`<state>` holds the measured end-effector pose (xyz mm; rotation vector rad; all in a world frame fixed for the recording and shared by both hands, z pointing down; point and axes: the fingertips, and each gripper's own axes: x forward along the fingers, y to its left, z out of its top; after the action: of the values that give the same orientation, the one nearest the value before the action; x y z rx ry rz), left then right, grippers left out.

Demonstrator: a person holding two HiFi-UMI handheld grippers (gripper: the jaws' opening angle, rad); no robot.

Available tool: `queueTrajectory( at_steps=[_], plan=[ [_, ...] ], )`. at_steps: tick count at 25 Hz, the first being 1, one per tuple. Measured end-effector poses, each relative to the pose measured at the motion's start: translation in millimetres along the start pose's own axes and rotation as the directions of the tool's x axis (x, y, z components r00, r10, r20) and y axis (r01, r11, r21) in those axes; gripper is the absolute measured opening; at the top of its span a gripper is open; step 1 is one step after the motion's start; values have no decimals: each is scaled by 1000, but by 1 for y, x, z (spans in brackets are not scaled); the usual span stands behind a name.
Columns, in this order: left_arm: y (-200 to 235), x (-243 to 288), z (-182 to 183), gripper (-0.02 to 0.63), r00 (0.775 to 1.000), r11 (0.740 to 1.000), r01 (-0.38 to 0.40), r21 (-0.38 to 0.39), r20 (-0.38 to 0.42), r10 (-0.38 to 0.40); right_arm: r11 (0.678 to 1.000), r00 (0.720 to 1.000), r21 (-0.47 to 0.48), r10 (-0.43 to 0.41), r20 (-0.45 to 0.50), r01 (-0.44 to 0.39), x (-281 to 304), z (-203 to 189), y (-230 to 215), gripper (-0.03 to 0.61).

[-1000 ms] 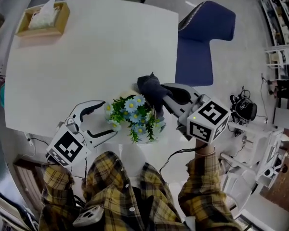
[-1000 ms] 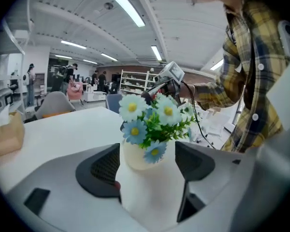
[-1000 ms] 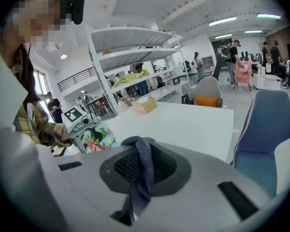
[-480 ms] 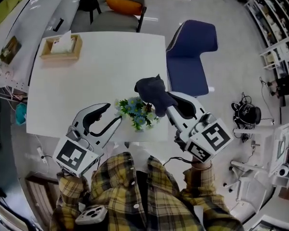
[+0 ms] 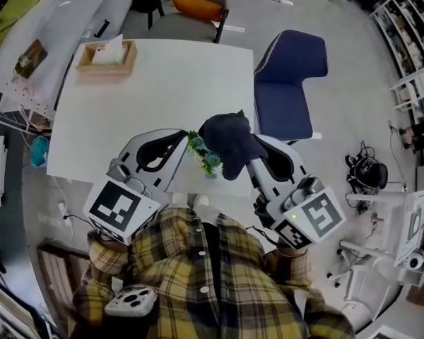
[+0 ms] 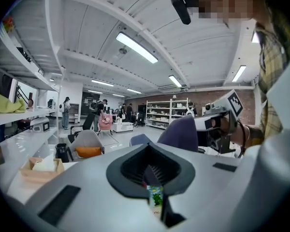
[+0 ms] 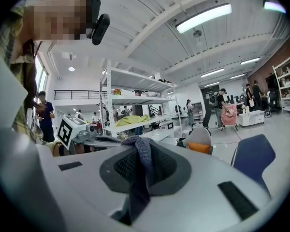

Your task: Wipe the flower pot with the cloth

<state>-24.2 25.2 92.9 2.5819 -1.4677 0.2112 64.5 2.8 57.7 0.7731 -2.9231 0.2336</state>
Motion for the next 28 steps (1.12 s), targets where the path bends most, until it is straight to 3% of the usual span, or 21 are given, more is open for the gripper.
queueTrajectory(
  at_steps=[13,18,22,28],
  plan=[
    [-14,9,18,8,999,997,-29,67,23,27,996,997,-45,71,-5,-71,5,10,14,15],
    [-15,7,24,8,998,997,-55,54,37,53,995,997,-56,82,-13,-82,7,11,16,15],
    [-25,16,25,8,1000,989,-17,149,11,15,995,996,-63,82,-20,-83,5,9,15,15],
    [-36,17,20,8,998,973,45,225,-49,-35,994,995,-47,94,-29,-95,7,4,20,15]
  ],
)
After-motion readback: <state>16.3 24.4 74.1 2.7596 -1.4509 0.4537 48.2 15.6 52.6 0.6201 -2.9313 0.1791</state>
